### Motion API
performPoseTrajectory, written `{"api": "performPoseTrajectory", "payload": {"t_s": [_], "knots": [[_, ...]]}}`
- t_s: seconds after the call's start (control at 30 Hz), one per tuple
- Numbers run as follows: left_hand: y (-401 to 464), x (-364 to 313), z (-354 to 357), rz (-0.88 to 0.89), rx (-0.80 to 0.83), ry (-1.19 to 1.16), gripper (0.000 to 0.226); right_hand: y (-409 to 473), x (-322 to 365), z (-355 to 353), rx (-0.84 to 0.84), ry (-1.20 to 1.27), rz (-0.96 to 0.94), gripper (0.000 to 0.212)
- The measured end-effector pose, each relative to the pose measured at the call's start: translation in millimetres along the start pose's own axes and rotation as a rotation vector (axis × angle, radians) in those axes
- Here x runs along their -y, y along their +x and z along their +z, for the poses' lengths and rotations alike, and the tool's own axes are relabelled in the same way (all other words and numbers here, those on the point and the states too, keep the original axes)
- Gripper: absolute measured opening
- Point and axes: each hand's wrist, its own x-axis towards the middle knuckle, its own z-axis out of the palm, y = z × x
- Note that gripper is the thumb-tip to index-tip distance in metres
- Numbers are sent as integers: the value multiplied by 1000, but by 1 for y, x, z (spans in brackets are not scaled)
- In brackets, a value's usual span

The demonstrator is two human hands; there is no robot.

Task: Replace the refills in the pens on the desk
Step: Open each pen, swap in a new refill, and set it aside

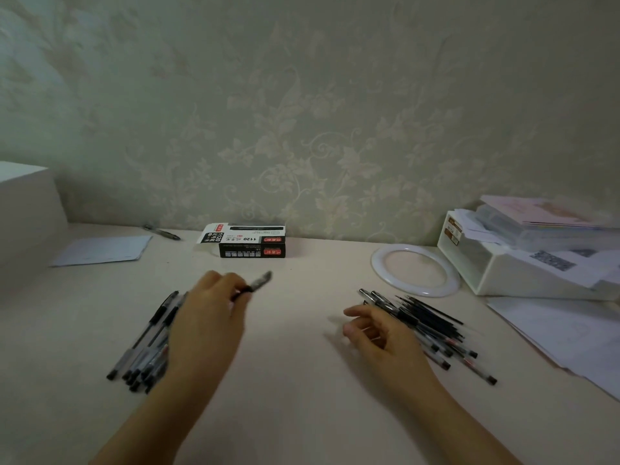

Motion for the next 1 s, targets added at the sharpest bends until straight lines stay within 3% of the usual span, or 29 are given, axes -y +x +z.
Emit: {"api": "performPoseTrajectory", "payload": {"t_s": [0.2, 0.53, 0.7, 0.8, 0.9, 1.0], "knots": [[8, 25, -22, -315, 16, 196, 16, 0, 0, 0, -2, -24, -5, 13], [5, 36, -17, -381, 125, 258, 25, -2, 1, 1, -24, -43, 4, 14], [6, 29, -13, -281, 86, 294, 24, -4, 6, 0, -59, -94, -44, 15], [1, 12, -6, -80, 35, 183, 19, -1, 7, -9, -177, -346, -156, 15], [-14, -14, 11, 128, 124, 1, 12, -1, 6, -21, -297, -581, -140, 13], [-31, -34, 29, 247, 299, -169, 10, -2, 3, -27, -300, -712, -30, 12]]}}
